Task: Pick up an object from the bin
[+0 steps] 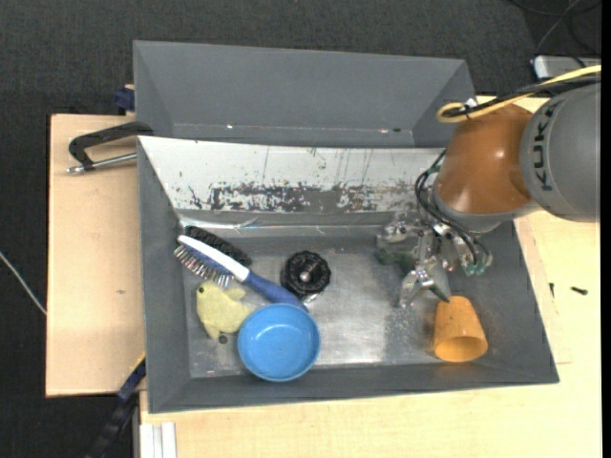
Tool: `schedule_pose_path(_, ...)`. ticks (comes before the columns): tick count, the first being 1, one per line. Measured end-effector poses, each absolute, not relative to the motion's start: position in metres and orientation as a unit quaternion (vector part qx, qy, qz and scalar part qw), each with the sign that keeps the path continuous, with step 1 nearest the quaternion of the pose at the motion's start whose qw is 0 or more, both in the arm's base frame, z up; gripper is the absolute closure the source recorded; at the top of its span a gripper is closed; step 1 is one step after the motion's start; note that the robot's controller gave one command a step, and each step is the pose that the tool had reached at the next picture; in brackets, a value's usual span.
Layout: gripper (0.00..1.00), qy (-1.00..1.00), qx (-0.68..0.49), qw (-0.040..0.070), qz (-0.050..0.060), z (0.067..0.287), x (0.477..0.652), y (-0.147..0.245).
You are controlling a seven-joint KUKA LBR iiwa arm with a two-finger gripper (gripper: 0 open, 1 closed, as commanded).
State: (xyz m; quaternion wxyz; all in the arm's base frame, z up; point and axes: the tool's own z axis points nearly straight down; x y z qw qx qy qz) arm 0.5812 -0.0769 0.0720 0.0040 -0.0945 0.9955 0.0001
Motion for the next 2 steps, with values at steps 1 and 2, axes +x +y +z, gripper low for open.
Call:
schedule_pose_path(1, 1.00, 0.995, -0.095, 0.005, 0.000, 0.075, 0.582, -0.076)
schedule_pose_path(2, 1.00, 0.994, -0.113, 0.007, -0.001, 0.221, 0.579, -0.059)
